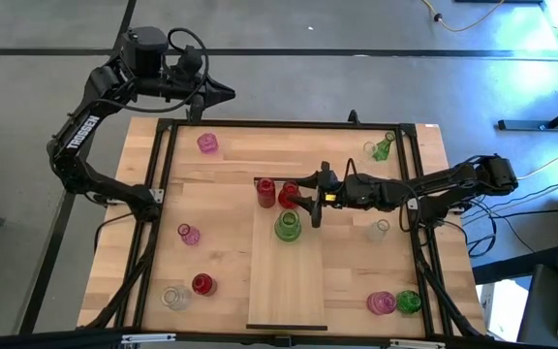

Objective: Sort vases onto shelf
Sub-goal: Put the top red vase on the shelf aligned with the other red vase, then put the top left pink vase on the shelf

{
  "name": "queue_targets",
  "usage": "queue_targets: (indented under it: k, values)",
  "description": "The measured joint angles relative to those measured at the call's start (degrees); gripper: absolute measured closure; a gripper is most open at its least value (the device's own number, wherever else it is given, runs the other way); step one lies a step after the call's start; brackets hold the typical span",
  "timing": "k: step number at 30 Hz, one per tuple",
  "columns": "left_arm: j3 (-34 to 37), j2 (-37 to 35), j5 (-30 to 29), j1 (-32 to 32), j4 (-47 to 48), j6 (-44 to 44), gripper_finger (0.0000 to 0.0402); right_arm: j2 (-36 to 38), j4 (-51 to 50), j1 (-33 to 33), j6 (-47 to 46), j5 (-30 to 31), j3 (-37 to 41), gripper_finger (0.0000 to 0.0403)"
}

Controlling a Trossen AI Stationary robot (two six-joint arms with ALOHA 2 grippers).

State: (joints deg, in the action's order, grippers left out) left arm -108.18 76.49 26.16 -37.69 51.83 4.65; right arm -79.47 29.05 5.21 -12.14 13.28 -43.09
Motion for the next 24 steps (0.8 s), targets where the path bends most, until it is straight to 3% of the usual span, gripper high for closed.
queue_targets:
  k: [9,24]
  values:
    - [0.0,0.0,-0.6,1.1,0.0,0.8,0.0363,0.0,0.9,0.0,-0.6,-0.5,0.0,0.018]
    - [0.0,0.0,-1.2,1.1,0.0,1.0,0.0363,0.8,4.3,-3.2,-10.5,-2.9,-0.1,0.018]
